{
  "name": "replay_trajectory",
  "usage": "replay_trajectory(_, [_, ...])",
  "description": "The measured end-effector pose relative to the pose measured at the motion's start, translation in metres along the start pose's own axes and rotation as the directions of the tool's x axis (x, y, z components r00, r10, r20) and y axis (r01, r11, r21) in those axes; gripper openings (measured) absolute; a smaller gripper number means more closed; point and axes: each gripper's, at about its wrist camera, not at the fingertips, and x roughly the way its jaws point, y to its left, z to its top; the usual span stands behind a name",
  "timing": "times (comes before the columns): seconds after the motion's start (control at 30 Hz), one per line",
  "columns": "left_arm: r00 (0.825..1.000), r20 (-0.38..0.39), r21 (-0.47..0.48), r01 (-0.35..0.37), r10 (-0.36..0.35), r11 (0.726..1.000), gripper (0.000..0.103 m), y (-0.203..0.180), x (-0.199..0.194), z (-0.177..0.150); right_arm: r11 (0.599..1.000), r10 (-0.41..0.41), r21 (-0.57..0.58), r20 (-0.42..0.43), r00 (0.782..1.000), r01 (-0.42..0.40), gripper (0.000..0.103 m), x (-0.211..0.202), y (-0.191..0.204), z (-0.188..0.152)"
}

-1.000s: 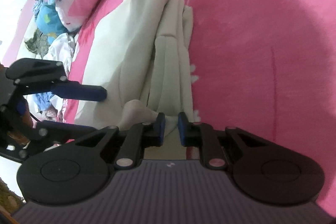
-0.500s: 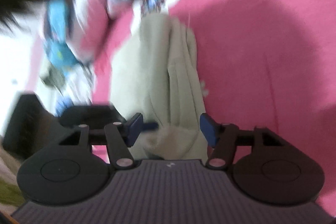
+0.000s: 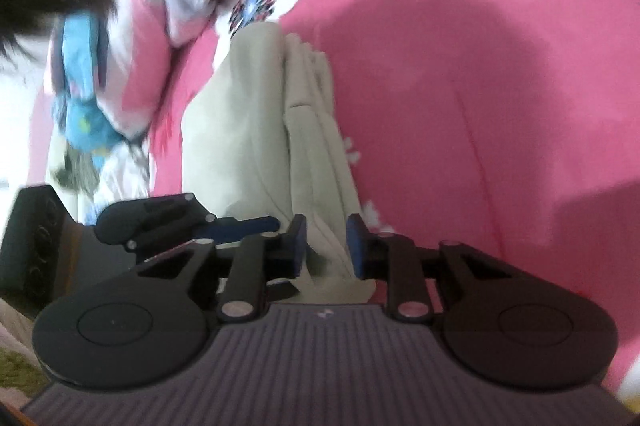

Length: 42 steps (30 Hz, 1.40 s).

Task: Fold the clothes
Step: 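Release the sweatshirt end with the left tool and lift both tools away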

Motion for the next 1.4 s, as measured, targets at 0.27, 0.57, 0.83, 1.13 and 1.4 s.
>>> replay_trajectory(0.27, [1.0,0.007,0.027,-0.013,0.013,1.0,0.048,-0.003,0.004,-0.003,0.977,-0.096,-0.195,-0.044,0.994,0.086,0.005,0.028,0.023,0.015])
replay_trajectory(0.57, [1.0,-0.001,0.027,-0.029,0.029,0.999,0.048,-0.005,0.012,-0.002,0.966,-0.019,0.26,0.118,0.993,-0.012,0.005,0.048,-0.016,0.001])
replay_trajectory(0.83, [0.999,0.012,0.034,-0.04,0.039,0.999,0.05,-0.007,0.009,-0.003,0.962,0.014,0.262,0.248,0.969,-0.081,0.009,0.01,-0.017,0.002])
replay_trajectory(1.13, [0.999,0.013,0.026,-0.052,0.052,0.998,0.051,-0.009,0.012,-0.004,0.984,-0.139,-0.089,0.13,0.982,0.152,0.0,0.048,0.009,0.029])
replay_trajectory(1.4, [0.998,0.035,0.009,-0.058,0.058,0.998,0.052,-0.01,0.012,-0.008,0.978,-0.038,-0.195,0.166,0.985,0.07,0.005,0.025,0.022,0.032])
